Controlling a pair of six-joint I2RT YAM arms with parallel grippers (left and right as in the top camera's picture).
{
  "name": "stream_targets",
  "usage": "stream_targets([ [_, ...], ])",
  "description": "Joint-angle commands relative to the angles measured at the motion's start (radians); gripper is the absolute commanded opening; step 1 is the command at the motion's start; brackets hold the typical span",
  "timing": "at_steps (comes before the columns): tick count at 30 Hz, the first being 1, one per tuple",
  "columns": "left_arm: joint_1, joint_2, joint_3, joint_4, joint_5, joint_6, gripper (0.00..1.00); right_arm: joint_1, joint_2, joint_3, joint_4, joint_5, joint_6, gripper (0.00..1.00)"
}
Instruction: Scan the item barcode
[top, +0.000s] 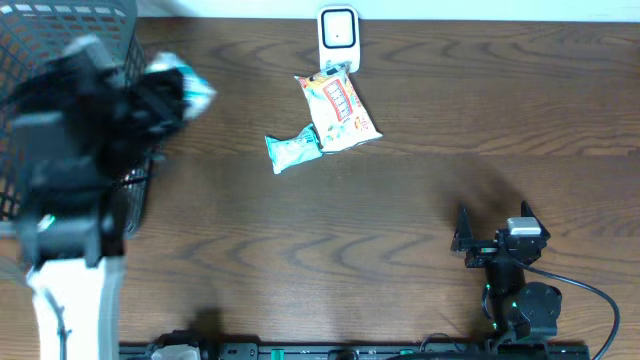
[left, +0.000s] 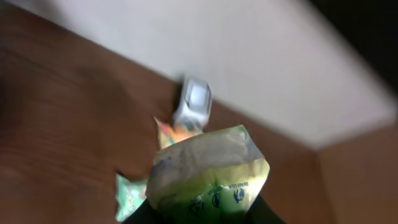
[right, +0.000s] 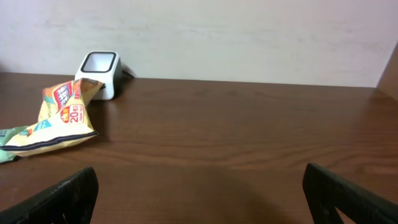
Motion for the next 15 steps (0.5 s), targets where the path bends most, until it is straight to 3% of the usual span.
stream_targets([
  [1, -0.143, 0.103, 0.010, 0.003, -0.004, 0.165, 0.19, 0.003, -0.006, -0.003, -0.002, 0.001, -0.012, 0.99],
  [8, -0.296, 0.330, 0.010, 0.004, -0.052, 0.165, 0.20, 0.003, -0.006, -0.003, -0.002, 0.001, -0.012, 0.99],
  [11, -0.329, 0.431, 0.010, 0.008, -0.051, 0.165, 0.27, 0.003, -0.006, -0.003, -0.002, 0.001, -0.012, 0.99],
  [15, -0.360, 0.555, 0.010, 0.008, -0.051, 0.164, 0.27, 0.003, -0.006, -0.003, -0.002, 0.001, -0.012, 0.99],
])
